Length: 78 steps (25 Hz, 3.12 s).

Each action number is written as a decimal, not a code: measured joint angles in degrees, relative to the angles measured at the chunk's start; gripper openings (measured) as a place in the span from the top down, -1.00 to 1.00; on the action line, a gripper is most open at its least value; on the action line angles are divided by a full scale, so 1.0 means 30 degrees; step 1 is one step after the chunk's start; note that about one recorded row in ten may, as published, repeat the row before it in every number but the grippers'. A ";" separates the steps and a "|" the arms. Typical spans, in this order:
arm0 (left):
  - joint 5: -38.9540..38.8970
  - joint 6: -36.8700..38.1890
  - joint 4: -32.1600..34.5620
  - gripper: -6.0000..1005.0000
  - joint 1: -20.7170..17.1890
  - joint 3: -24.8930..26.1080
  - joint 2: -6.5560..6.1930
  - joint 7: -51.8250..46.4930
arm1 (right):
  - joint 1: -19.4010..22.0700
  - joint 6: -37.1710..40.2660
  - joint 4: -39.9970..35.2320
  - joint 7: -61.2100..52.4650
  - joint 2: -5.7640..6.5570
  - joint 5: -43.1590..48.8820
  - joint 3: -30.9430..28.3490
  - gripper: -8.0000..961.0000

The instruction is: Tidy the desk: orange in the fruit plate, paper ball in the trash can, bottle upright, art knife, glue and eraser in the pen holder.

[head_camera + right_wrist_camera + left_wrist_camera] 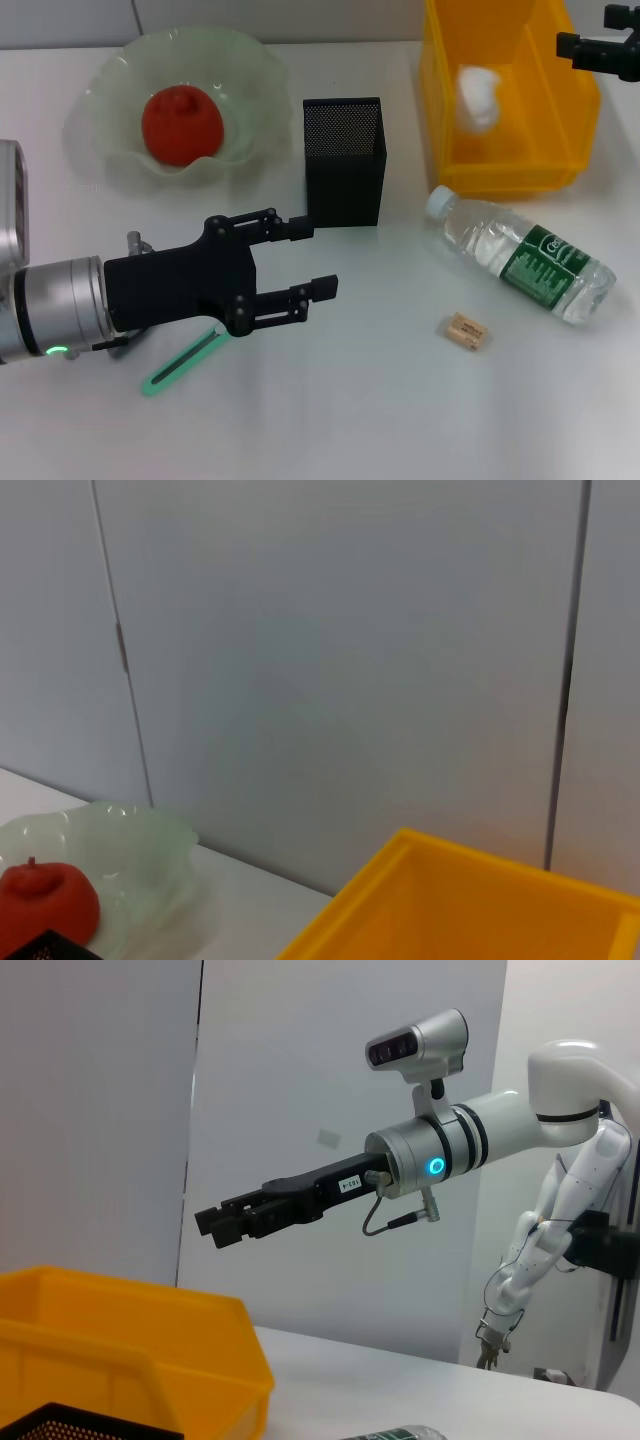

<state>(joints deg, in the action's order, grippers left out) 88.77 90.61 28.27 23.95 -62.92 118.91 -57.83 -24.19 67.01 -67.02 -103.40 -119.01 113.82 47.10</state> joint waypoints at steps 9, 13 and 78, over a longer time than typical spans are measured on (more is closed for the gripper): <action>0.0001 0.0000 -0.0022 -0.28 -0.0015 0.0054 0.0001 0.0000 | 0.0391 0.1454 -0.0560 0.0041 -0.0082 -0.0210 -0.0099 -0.62; 0.0001 -0.0046 -0.0022 -0.28 -0.0006 0.0056 0.0000 0.0000 | 0.0882 0.3571 -0.1310 -0.0046 -0.0119 -0.0263 -0.0021 -0.62; -0.0236 -0.0205 -0.0675 -0.22 -0.0061 0.0045 0.0016 0.0483 | -0.5784 1.4421 -0.4120 -1.0268 0.0671 1.2857 0.2450 -0.62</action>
<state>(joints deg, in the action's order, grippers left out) 88.06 89.99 26.25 23.77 -62.78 118.96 -56.38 -41.55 110.28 -79.38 -134.20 -117.00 152.39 54.45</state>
